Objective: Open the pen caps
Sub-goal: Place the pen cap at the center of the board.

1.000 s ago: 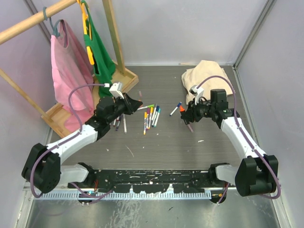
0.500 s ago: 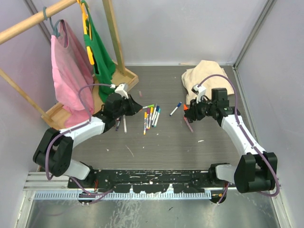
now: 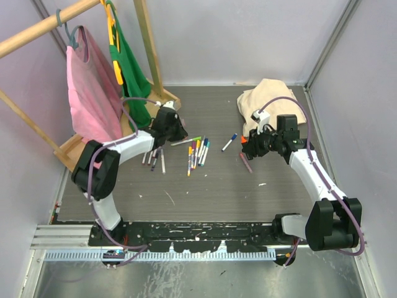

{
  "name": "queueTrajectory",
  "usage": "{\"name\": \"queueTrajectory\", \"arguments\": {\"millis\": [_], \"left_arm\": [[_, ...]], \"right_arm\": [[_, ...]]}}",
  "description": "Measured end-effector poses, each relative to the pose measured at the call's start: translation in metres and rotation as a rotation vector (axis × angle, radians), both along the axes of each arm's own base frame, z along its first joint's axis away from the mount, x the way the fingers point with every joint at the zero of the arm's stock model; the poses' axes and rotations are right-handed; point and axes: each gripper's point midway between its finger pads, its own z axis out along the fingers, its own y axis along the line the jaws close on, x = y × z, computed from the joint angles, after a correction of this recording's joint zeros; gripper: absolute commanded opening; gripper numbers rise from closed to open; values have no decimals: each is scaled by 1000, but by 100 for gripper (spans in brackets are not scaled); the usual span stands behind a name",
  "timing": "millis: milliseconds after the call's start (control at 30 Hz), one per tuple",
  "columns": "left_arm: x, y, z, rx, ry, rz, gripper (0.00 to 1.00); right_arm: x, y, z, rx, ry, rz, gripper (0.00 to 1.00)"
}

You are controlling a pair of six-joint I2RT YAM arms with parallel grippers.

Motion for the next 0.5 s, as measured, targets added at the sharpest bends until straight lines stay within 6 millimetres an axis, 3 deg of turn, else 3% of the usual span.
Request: {"name": "queueTrajectory", "arguments": {"millis": [500], "left_arm": [[86,-27,-18,111,58,72,1]], "right_arm": [[0,0,0,-2,-2,-1,3]]}}
